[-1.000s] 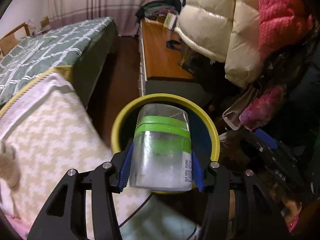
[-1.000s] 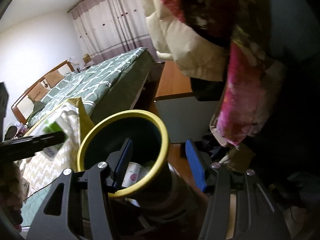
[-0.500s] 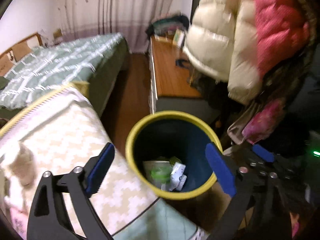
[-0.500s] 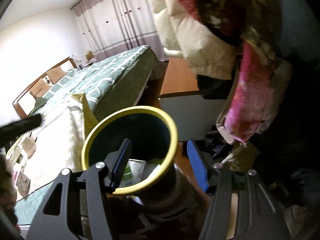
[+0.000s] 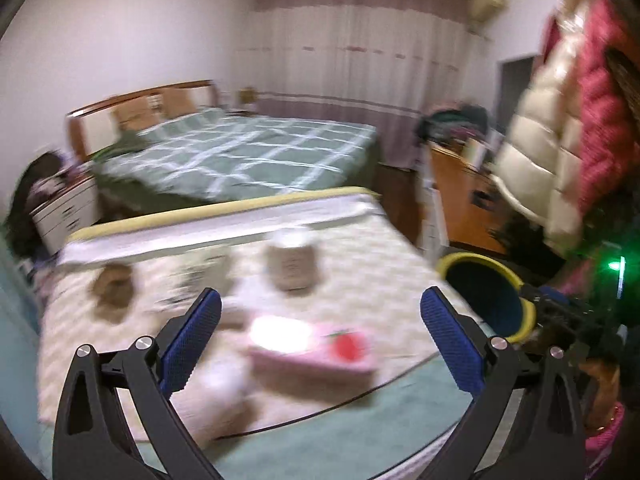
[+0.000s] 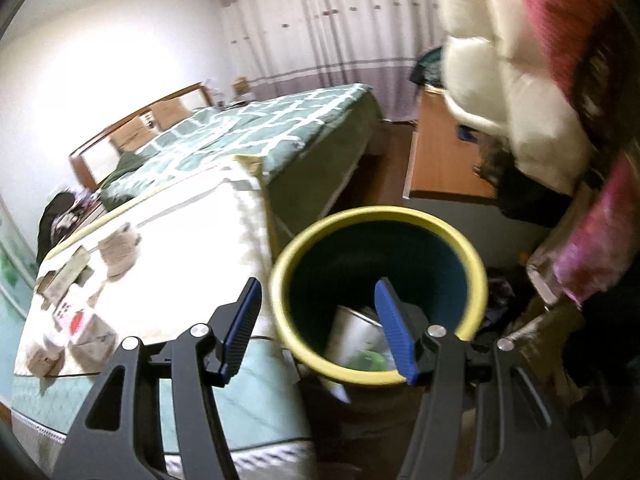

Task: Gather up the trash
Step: 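Carry the jar with the left gripper over the yellow bin and release, then grasp the white towel with the right gripper, then carry the towel with the right gripper over the yellow bin and release, then grasp the white pill bottle with the left gripper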

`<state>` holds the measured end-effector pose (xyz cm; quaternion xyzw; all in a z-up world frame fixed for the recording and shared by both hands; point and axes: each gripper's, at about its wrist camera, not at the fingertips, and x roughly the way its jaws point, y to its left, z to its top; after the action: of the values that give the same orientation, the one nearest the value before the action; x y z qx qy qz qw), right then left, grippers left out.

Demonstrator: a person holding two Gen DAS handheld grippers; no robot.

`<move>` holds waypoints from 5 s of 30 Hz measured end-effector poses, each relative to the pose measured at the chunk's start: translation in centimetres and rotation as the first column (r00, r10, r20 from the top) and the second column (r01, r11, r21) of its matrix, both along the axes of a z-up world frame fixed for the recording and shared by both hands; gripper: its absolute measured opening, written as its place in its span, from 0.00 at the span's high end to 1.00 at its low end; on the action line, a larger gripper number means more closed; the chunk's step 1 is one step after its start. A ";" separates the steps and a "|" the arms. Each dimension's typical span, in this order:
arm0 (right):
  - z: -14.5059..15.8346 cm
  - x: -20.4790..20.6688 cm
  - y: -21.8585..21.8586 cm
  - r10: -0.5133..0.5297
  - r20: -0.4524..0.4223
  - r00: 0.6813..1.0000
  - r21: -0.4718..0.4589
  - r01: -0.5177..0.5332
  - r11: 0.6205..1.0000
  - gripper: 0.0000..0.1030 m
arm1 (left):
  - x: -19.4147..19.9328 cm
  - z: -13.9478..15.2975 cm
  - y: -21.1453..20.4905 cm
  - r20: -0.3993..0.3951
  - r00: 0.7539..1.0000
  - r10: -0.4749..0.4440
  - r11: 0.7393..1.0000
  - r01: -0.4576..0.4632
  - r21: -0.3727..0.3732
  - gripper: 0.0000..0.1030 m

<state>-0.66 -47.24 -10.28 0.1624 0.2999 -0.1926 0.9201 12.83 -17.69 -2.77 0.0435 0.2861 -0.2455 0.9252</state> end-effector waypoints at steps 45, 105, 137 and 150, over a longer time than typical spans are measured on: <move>-3.8 25.9 28.2 0.616 -0.379 0.690 0.041 -0.653 0.756 0.66 | 2.2 -2.1 17.5 -0.013 0.956 0.294 0.952 -0.294 -0.082 0.05; -0.5 5.1 -4.8 -0.058 -0.053 0.997 0.088 0.063 0.994 0.64 | 0.7 -3.2 6.7 -0.040 0.994 0.097 0.995 -0.097 0.007 0.05; -0.3 6.2 -3.2 -0.014 -0.049 0.999 0.093 0.019 0.995 0.61 | 5.4 -12.4 7.0 -0.299 0.954 0.017 0.999 -0.004 0.044 0.05; -0.6 5.9 -3.3 -0.004 -0.042 0.999 0.111 0.008 0.994 0.61 | 5.4 -12.8 5.4 -0.313 0.948 -0.056 0.990 0.093 0.106 0.37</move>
<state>5.22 -50.58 -10.91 0.2100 0.3288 -0.1819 0.9026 18.21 -12.33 -15.54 0.0706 0.4395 -0.2665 0.8549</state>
